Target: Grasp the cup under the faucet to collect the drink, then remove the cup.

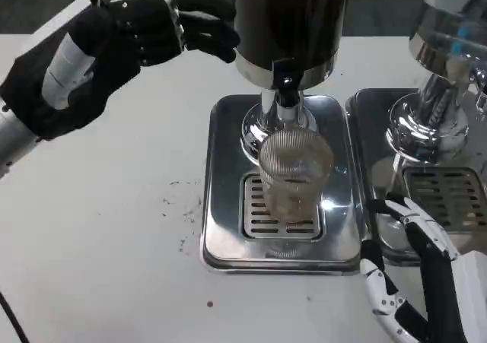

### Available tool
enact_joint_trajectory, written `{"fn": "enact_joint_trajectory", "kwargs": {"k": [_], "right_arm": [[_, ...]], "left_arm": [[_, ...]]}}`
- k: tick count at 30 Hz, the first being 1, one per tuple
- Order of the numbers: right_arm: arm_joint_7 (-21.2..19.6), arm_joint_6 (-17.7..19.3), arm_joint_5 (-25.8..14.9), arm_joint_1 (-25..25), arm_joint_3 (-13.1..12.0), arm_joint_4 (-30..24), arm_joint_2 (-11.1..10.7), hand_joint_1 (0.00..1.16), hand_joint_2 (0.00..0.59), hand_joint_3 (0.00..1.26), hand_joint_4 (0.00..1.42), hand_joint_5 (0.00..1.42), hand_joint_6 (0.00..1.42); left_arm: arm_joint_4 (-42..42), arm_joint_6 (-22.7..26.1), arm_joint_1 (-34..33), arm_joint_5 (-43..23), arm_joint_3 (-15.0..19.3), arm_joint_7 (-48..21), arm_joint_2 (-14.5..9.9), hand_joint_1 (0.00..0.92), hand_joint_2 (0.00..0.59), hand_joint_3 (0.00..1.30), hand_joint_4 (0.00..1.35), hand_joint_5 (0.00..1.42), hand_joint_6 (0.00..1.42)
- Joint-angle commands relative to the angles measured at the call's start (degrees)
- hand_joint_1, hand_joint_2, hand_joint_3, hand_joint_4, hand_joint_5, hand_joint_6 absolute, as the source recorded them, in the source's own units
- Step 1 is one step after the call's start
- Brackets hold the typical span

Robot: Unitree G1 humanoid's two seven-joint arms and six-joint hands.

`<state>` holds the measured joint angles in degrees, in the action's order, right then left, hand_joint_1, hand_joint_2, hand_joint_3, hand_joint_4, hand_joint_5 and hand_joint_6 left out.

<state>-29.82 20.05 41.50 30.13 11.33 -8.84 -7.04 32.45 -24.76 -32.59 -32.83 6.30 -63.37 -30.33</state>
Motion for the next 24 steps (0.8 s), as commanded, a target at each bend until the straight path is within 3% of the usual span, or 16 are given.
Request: {"fn": "enact_joint_trajectory", "kwargs": {"k": [1,9,17,24], "right_arm": [[-1.4,-0.2,0.2,-0.4,0.4,1.2,0.6,0.36,0.47,0.35,0.2,0.21,0.3],[-2.3,-0.1,0.1,-0.4,0.7,1.8,0.8,0.36,0.47,0.35,0.2,0.22,0.3],[-3.4,-0.1,0.3,0.4,1.0,1.9,1.2,0.36,0.47,0.35,0.2,0.22,0.3],[-4.0,-0.1,0.5,1.2,1.1,1.7,1.4,0.36,0.47,0.36,0.21,0.22,0.3]], "left_arm": [[1.1,3.2,-2.2,0.7,1.2,-1.5,1.4,0.0,0.049,0.29,0.31,0.35,0.25],[2.0,8.4,-4.2,3.6,-0.1,-3.1,3.7,0.0,0.049,0.24,0.22,0.28,0.18],[2.4,7.0,-4.5,7.6,-1.6,-3.7,6.9,0.0,0.048,0.21,0.17,0.24,0.13],[3.5,5.5,-4.9,9.4,-0.7,-2.6,8.7,0.0,0.048,0.2,0.15,0.2,0.11]]}}
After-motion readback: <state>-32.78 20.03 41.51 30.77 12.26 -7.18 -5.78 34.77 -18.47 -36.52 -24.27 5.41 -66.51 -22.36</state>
